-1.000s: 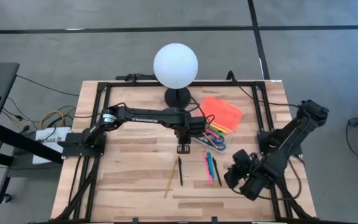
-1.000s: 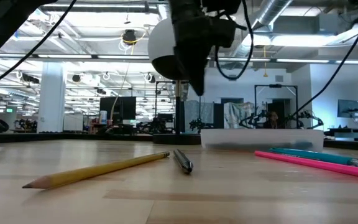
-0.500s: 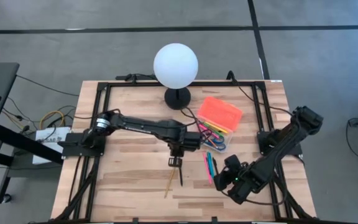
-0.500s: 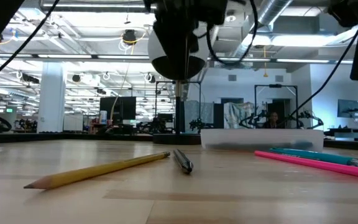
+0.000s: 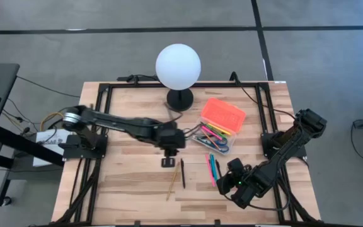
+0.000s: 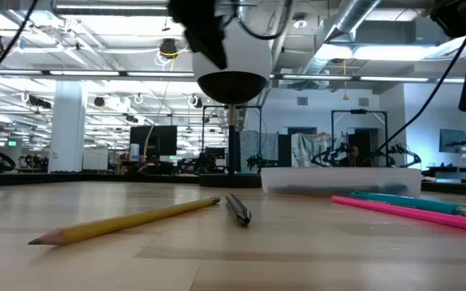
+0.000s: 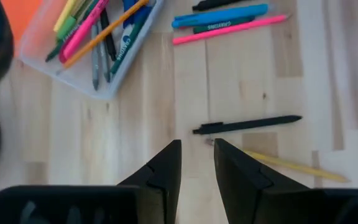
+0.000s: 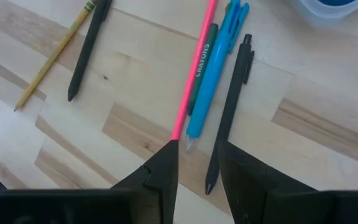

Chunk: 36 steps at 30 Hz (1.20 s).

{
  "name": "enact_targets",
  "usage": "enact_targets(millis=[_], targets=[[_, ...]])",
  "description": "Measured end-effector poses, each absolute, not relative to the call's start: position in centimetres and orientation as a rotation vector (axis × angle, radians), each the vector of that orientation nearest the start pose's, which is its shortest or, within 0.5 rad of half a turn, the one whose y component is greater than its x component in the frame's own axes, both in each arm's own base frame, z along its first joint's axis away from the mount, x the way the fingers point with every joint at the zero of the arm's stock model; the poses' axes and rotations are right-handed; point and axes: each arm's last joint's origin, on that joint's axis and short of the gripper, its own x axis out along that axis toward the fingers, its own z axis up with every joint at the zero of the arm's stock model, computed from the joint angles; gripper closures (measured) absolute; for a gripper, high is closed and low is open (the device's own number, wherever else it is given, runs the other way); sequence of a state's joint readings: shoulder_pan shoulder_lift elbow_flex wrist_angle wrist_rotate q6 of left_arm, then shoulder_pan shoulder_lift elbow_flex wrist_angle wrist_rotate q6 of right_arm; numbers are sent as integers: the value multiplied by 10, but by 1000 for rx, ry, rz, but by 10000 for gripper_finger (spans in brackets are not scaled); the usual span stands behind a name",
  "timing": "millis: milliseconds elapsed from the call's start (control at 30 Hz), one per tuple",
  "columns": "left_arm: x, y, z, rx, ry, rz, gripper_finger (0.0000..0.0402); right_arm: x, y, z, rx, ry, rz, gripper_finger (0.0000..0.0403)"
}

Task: Pick & place school supplies into a supply box
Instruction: Put the black pen into the orange supply box

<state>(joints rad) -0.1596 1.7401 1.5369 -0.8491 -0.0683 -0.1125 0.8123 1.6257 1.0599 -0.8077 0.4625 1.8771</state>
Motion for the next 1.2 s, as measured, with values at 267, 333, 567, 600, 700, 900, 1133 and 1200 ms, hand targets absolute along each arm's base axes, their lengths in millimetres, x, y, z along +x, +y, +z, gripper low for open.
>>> enact_targets(millis=[267,333,567,600,700,900,1133,1200], targets=[[288,-44,259,-193,926,116,313,209,200,194,833,892,-742,296],[273,-43,251,-241,904,150,313,211,199,194,837,890,-747,296],[241,-47,224,-356,857,236,313,215,196,194,833,906,-748,296],[238,-48,220,-365,862,242,313,215,195,194,838,917,-749,296],[234,-52,211,-388,878,254,313,217,193,194,853,936,-753,296],[229,-57,203,-367,888,278,313,219,191,194,874,955,-757,296],[230,-60,205,-283,861,260,313,222,190,194,902,967,-753,296],[230,-60,205,-276,858,256,313,223,191,194,907,968,-748,296]])
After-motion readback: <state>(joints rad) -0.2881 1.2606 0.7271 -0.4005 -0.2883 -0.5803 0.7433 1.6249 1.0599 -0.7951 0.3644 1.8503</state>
